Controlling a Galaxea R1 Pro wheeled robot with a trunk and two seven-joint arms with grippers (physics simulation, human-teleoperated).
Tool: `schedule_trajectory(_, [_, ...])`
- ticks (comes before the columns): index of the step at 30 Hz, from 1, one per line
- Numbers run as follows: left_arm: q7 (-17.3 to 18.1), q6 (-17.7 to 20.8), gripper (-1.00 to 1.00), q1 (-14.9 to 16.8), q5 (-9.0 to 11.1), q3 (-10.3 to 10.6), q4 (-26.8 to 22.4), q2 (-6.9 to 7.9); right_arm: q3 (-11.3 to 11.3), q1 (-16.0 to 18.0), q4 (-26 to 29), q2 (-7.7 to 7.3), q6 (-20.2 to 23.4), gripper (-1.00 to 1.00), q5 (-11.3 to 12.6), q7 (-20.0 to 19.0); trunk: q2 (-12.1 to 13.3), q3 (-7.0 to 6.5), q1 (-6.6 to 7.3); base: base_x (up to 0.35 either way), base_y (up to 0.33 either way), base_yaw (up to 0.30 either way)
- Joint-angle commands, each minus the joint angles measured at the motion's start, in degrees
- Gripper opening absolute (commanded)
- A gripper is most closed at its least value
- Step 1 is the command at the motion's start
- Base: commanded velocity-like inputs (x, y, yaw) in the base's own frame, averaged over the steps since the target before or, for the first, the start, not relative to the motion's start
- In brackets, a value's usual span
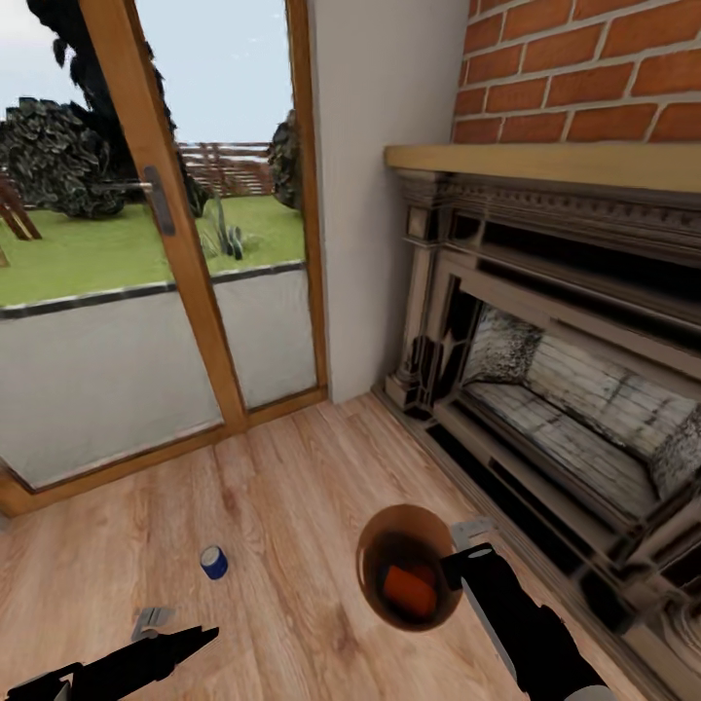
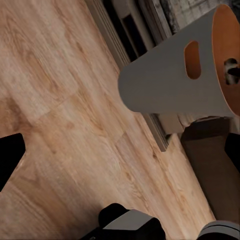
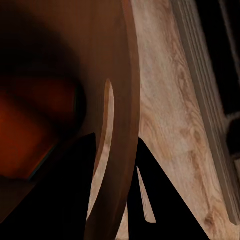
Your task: Put the three can of soda from the living room inside the tash can in the kitchen.
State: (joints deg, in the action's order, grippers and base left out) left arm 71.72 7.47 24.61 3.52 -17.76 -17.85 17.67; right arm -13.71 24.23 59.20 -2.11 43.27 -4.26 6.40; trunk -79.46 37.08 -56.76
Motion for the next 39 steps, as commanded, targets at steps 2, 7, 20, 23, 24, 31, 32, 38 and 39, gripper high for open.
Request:
schedule_trajectory(2, [0.0, 0.0, 1.00, 0.0, 0.0, 0.0, 0.0, 0.00, 0.0, 0.0, 0.0, 0.01, 0.0, -1.00, 0.1, -0.2, 0.0, 0.08, 0.00, 0.240, 0.272, 0.267])
schedule_trajectory(7, [0.0, 0.0, 1.00, 0.0, 0.0, 0.0, 0.0, 0.00, 0.0, 0.0, 0.0, 0.00, 0.0, -1.00, 0.1, -0.2, 0.0, 0.29, 0.00, 0.256, 0.267, 0.267])
schedule_trajectory(20, [0.0, 0.0, 1.00, 0.0, 0.0, 0.0, 0.0, 0.03, 0.0, 0.0, 0.0, 0.00, 0.0, -1.00, 0.1, -0.2, 0.0, 0.92, 0.00, 0.294, 0.212, 0.252])
schedule_trajectory(23, [0.0, 0.0, 1.00, 0.0, 0.0, 0.0, -0.1, 0.02, 0.0, 0.0, 0.0, 0.00, 0.0, -1.00, 0.1, -0.2, 0.0, 1.06, 0.00, 0.340, 0.043, 0.207])
schedule_trajectory(24, [0.0, 0.0, 1.00, 0.0, 0.0, 0.0, -0.1, 0.01, 0.0, 0.0, 0.0, 0.00, 0.0, -1.00, 0.1, -0.2, 0.0, 1.08, 0.00, 0.345, 0.014, 0.092])
schedule_trajectory(31, [0.0, 0.0, 1.00, 0.0, 0.0, 0.0, -0.1, 0.02, 0.0, 0.0, 0.0, 0.00, 0.0, -1.00, 0.1, -0.2, 0.0, 1.14, 0.00, 0.347, 0.005, 0.034])
schedule_trajectory(32, [0.0, 0.0, 1.00, 0.0, 0.0, 0.0, -0.1, 0.01, 0.0, 0.0, 0.0, 0.00, 0.0, -1.00, 0.1, -0.2, 0.0, 1.14, 0.00, 0.347, 0.002, 0.010])
schedule_trajectory(38, [0.0, 0.0, 1.00, 0.0, 0.0, 0.0, -0.1, 0.03, 0.0, 0.0, 0.0, 0.00, 0.0, -1.00, 0.1, -0.2, 0.0, 1.14, 0.00, 0.348, 0.000, 0.002])
schedule_trajectory(39, [0.0, 0.0, 1.00, 0.0, 0.0, 0.0, -0.1, 0.04, 0.0, 0.0, 0.0, 0.00, 0.0, -1.00, 0.1, -0.2, 0.0, 1.14, 0.00, 0.348, 0.000, 0.001])
